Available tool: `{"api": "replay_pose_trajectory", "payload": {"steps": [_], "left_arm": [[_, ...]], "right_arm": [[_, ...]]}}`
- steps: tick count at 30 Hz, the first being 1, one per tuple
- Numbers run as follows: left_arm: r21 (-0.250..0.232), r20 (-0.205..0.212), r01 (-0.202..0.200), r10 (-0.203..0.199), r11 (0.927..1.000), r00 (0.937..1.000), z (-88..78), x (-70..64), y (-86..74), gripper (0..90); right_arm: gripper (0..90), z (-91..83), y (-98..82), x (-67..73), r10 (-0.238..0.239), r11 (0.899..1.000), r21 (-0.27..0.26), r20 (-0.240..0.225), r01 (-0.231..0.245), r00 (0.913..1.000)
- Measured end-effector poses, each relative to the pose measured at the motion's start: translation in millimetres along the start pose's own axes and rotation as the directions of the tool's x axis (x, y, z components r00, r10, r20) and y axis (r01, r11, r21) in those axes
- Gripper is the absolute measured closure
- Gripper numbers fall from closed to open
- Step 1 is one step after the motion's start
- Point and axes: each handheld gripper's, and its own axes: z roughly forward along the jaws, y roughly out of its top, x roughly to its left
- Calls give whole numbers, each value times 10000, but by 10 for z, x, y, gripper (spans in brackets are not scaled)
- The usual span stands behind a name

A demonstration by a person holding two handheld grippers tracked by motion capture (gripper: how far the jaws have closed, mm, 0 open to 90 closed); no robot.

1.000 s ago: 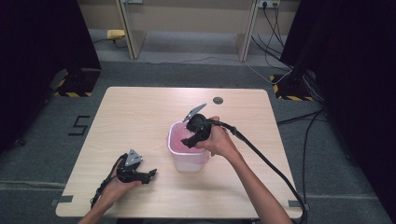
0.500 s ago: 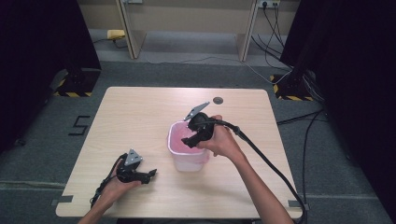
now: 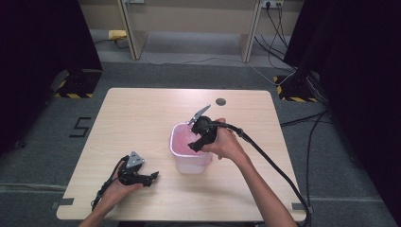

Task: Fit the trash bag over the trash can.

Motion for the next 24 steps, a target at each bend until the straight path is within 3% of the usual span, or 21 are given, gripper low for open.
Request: {"api": "replay_pose_trajectory", "payload": {"steps": [2, 5, 9, 15, 21, 24], "left_arm": [[2, 8, 2, -2, 10000, 10000, 0, 0, 0, 157], [5, 6, 0, 0, 10000, 10000, 0, 0, 0, 157], [5, 5, 1, -1, 10000, 10000, 2, 0, 1, 155], [-1, 0, -3, 3, 10000, 10000, 2, -1, 1, 156], [4, 15, 4, -4, 10000, 10000, 2, 0, 1, 156], [3, 15, 2, -2, 10000, 10000, 3, 0, 2, 155]], "right_arm": [[373, -16, 8, -14, -19, 10000, -87, -15, 19, 10000], [374, -104, 40, -8, 173, 9952, -965, 136, -159, 9998], [372, -136, 127, 46, 99, 9818, -1895, -139, -123, 9999], [370, 100, 250, 171, -554, 9880, -1464, -317, 502, 9980], [360, 333, 236, 198, -872, 9962, 22, -116, 872, 9961], [359, 312, 226, 178, -782, 9968, -164, -154, 780, 9968]]}}
